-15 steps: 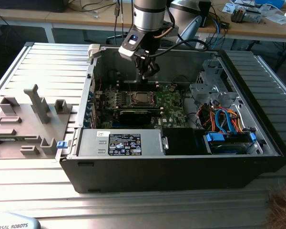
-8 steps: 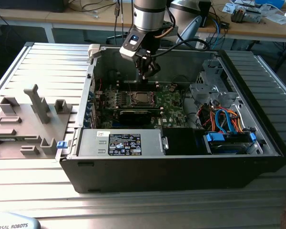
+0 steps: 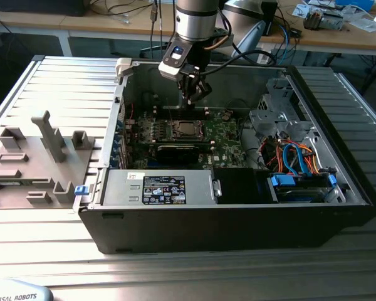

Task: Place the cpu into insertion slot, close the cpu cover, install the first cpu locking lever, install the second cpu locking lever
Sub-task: 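Install the first cpu locking lever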

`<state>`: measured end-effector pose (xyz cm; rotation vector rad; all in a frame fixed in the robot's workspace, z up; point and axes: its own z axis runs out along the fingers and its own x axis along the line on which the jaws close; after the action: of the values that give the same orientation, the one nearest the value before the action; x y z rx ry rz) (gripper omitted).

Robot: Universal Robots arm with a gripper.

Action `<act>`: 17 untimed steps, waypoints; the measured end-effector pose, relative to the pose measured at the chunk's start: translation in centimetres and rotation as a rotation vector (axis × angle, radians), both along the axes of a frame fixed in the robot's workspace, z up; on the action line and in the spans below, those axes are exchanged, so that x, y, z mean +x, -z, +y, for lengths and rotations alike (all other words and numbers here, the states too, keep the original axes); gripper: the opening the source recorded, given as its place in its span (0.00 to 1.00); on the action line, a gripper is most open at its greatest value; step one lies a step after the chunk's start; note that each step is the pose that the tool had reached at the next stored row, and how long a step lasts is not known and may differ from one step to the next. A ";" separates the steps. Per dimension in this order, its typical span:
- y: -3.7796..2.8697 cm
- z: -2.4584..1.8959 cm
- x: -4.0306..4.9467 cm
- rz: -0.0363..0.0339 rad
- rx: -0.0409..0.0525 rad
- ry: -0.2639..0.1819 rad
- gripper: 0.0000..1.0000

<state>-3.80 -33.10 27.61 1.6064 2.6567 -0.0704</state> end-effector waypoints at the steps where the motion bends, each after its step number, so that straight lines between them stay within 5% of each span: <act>1: 0.00 0.00 0.00 0.0000 -0.0004 -0.003 0.11; 17: 0.00 0.00 0.00 0.0000 -0.0082 -0.066 0.11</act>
<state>-3.80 -33.10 27.61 1.5155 2.7028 -0.0793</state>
